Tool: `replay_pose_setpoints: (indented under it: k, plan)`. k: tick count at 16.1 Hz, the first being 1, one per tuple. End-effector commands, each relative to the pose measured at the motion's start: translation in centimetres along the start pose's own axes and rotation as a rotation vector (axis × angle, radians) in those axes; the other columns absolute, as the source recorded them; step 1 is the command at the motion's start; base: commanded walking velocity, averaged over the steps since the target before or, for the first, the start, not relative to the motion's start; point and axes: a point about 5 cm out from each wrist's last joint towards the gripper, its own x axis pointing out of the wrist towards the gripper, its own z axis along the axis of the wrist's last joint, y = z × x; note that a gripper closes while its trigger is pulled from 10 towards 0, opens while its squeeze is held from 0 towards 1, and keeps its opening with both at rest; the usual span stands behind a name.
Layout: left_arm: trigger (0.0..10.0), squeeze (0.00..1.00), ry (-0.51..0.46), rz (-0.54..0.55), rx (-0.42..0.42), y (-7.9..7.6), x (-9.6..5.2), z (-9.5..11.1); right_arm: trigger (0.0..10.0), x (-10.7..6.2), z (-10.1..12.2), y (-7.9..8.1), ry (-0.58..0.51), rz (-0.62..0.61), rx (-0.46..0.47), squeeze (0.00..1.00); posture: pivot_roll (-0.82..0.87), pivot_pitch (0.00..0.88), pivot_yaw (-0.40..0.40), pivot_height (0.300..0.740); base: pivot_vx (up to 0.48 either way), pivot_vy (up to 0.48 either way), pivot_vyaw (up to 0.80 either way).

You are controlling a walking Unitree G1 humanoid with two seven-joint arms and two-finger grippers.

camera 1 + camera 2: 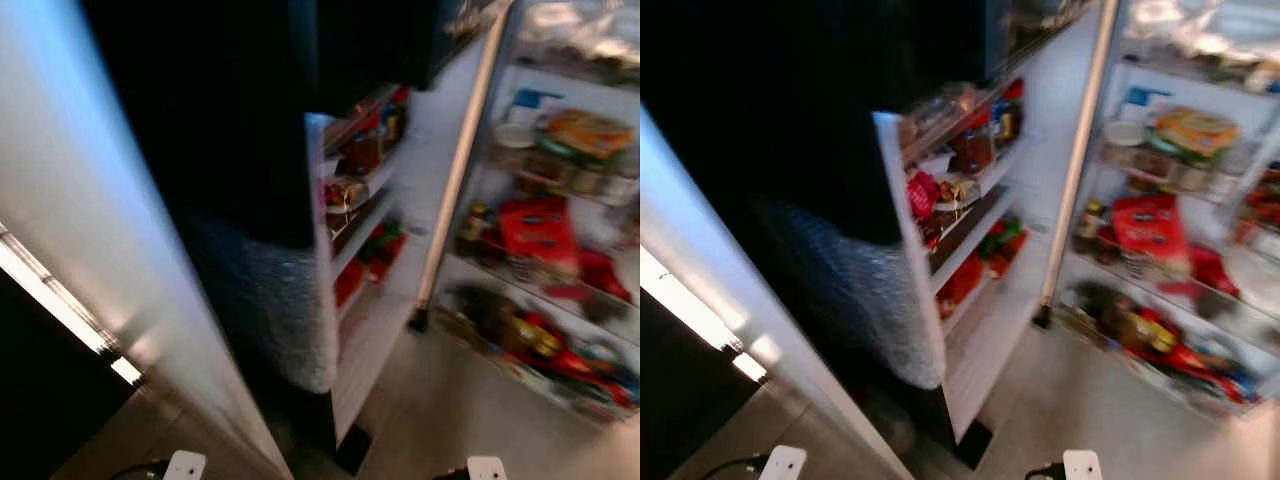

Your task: Restocking fridge

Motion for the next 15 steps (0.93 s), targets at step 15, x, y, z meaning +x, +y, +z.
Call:
replay_pose_setpoints:
  k: [15]
  plan:
    - [10.0,0.00,0.036,0.027,0.032,1.9,-0.2,-0.7,10.0,0.1,0.2,1.4,-0.002,0.080,-0.117,0.00,-0.04,0.011,0.082,0.740,0.000,-0.352,0.57]
